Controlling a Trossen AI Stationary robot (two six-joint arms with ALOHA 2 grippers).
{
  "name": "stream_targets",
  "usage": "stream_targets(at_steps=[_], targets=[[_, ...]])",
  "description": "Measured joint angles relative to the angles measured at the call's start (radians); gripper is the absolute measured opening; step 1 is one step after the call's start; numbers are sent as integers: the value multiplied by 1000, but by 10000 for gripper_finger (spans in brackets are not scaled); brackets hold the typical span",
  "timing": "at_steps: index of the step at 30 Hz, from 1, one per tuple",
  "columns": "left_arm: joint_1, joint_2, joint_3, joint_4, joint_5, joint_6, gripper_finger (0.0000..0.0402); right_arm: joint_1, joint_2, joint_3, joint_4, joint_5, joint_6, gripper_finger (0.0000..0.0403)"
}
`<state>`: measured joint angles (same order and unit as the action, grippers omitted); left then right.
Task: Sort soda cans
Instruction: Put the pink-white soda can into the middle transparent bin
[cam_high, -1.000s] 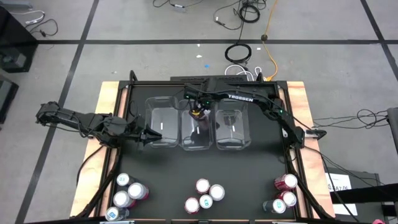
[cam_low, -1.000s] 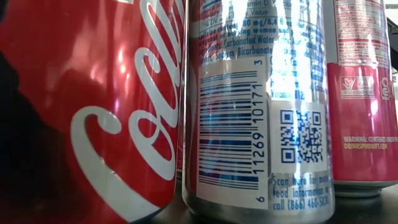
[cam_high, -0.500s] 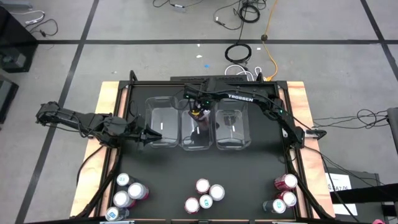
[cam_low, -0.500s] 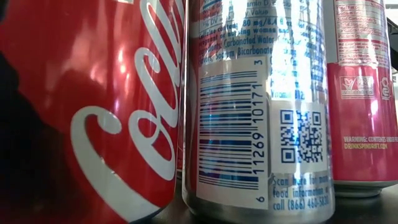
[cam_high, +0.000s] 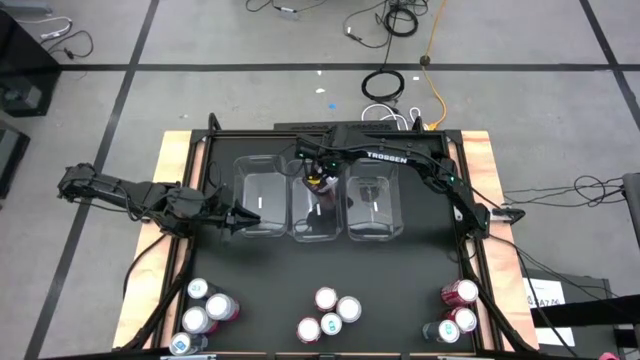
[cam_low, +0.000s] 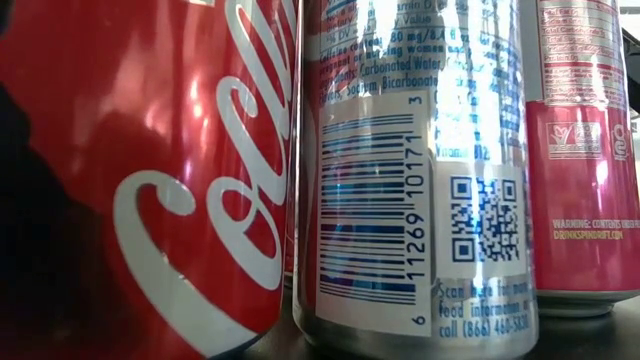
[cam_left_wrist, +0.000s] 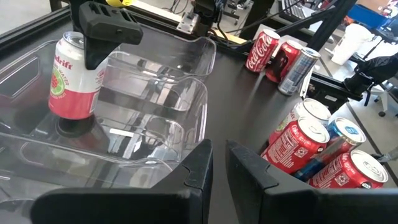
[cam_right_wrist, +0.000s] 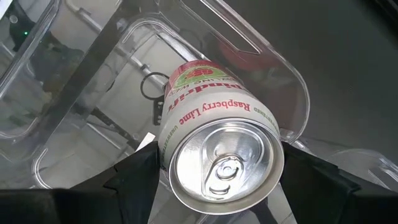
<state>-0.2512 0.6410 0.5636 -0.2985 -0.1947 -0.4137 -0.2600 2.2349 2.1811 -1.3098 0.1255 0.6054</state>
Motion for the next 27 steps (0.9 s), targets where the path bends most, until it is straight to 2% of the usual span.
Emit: stream_targets(at_steps=[27], targets=[[0,0,0,0,11,-1,54,-9,0,0,13,1,12,279]])
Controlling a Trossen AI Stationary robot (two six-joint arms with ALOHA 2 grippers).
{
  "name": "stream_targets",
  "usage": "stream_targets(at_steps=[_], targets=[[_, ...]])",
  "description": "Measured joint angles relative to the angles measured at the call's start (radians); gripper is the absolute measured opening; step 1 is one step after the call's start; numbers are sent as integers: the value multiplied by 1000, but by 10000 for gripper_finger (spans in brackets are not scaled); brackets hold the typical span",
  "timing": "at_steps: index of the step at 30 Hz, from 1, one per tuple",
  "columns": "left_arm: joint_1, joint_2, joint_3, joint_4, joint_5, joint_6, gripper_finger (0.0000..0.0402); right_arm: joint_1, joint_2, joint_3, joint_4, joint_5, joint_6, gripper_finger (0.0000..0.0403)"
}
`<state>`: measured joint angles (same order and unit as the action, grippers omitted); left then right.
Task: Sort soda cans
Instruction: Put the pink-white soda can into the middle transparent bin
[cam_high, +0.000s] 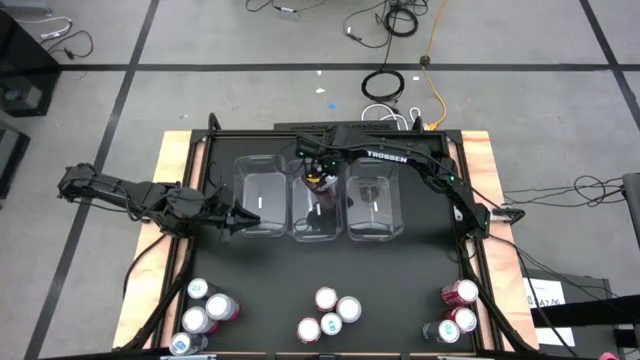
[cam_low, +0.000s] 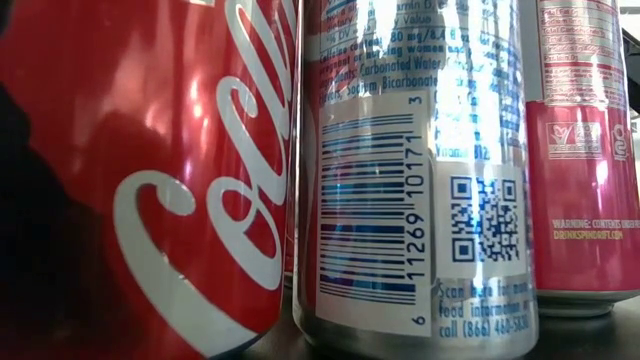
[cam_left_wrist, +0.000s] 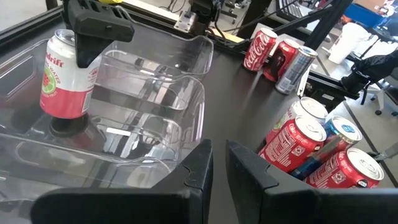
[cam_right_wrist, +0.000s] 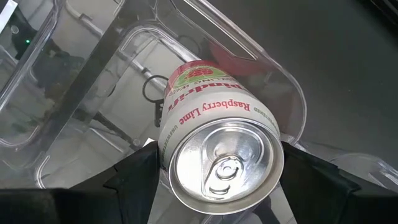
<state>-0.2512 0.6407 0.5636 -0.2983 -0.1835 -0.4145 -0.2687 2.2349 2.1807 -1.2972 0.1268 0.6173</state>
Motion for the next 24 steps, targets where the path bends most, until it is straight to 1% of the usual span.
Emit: stream_targets(at_steps=[20,24], targets=[[0,0,0,0,6,1,54,0,0,0,-17,-2,50,280],[0,0,0,0,6,1,54,0,0,0,-17,-2,52,300]])
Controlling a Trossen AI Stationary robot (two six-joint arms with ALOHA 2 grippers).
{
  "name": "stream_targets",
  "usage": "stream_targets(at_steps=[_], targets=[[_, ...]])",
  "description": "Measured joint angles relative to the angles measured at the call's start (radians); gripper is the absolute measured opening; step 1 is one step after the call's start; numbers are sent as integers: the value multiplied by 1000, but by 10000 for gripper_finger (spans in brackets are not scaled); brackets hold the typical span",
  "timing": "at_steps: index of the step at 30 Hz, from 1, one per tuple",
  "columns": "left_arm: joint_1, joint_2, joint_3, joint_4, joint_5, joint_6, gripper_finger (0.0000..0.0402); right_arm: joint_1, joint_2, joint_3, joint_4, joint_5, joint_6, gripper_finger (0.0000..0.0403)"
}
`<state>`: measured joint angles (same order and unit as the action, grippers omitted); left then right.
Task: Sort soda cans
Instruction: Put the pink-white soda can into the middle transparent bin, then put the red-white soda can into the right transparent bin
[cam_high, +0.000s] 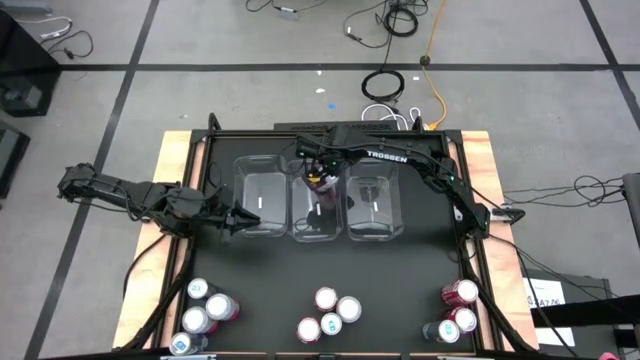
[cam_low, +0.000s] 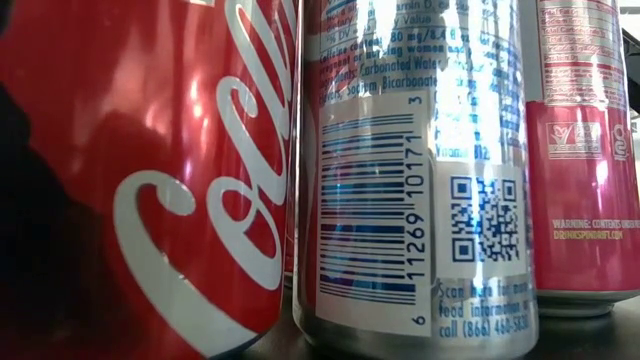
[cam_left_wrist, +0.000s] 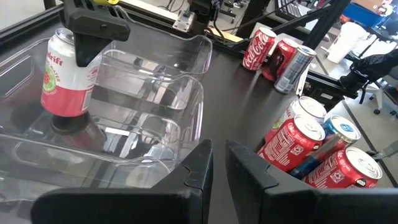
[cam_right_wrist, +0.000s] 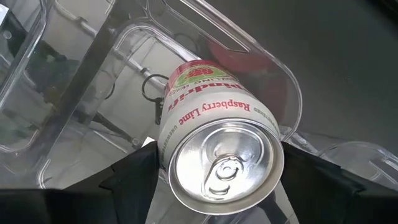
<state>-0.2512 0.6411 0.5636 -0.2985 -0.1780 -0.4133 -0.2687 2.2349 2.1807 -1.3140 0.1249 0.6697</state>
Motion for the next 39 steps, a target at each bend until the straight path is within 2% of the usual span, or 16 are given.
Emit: stream_targets(at_steps=[9,23,33,39], targets=[[0,0,0,0,0,0,54,0,-2,0,4,-20,-1,356],[0,0,0,0,0,0,54,-6,-16,0,17,-22,-25,359],[0,0,0,1,-1,0,54,-15,-143,0,50,-13,-77,359],[0,0,0,1,-1,0,54,36,-238,0,21,-6,-34,359]])
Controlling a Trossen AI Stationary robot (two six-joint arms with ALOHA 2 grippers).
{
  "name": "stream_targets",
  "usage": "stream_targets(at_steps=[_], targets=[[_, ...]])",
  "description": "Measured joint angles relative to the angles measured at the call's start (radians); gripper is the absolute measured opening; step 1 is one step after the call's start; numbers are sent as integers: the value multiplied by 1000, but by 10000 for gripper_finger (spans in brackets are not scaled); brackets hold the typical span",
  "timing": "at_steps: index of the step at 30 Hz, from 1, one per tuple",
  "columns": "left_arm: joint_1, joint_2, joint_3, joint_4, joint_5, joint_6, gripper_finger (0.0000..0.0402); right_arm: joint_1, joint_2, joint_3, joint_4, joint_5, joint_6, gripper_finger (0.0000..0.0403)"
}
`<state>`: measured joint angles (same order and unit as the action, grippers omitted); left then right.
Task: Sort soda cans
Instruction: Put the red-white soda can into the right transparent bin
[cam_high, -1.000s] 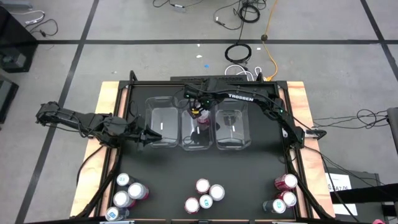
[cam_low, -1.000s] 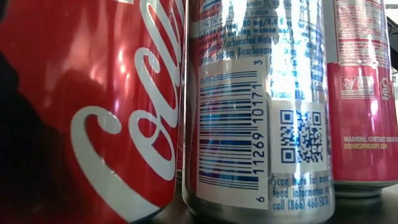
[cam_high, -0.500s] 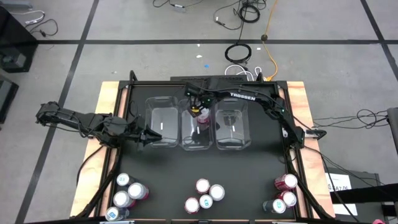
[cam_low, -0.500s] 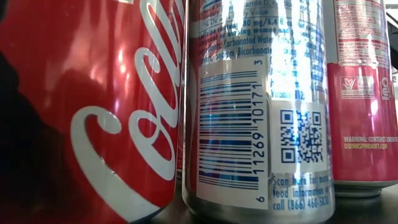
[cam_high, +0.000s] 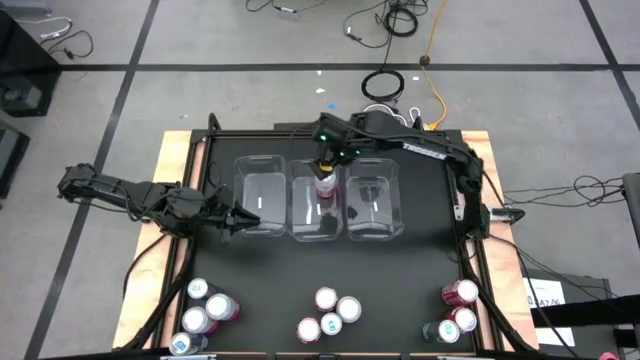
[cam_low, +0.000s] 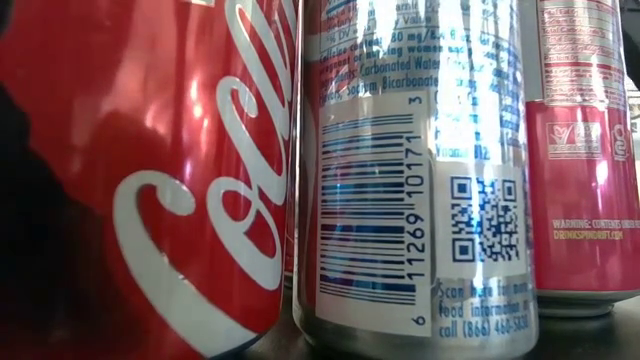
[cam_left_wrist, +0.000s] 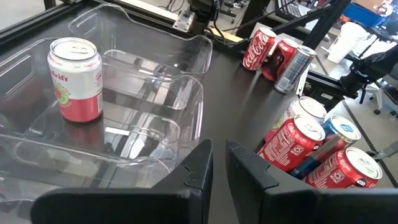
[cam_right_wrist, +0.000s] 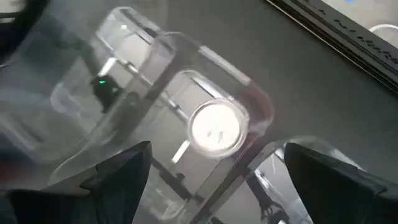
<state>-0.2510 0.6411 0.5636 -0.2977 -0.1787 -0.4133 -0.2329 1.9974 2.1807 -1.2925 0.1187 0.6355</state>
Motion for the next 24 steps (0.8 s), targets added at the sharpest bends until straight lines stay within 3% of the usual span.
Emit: stream_targets(at_steps=[3,11,24], targets=[[0,0,0,0,0,0,54,63,-51,0,-53,47,48,359],[0,0,0,1,0,0,54,306,-114,0,-199,300,274,359],[0,0,0,1,0,1,54,683,-97,-79,-278,365,829,359]])
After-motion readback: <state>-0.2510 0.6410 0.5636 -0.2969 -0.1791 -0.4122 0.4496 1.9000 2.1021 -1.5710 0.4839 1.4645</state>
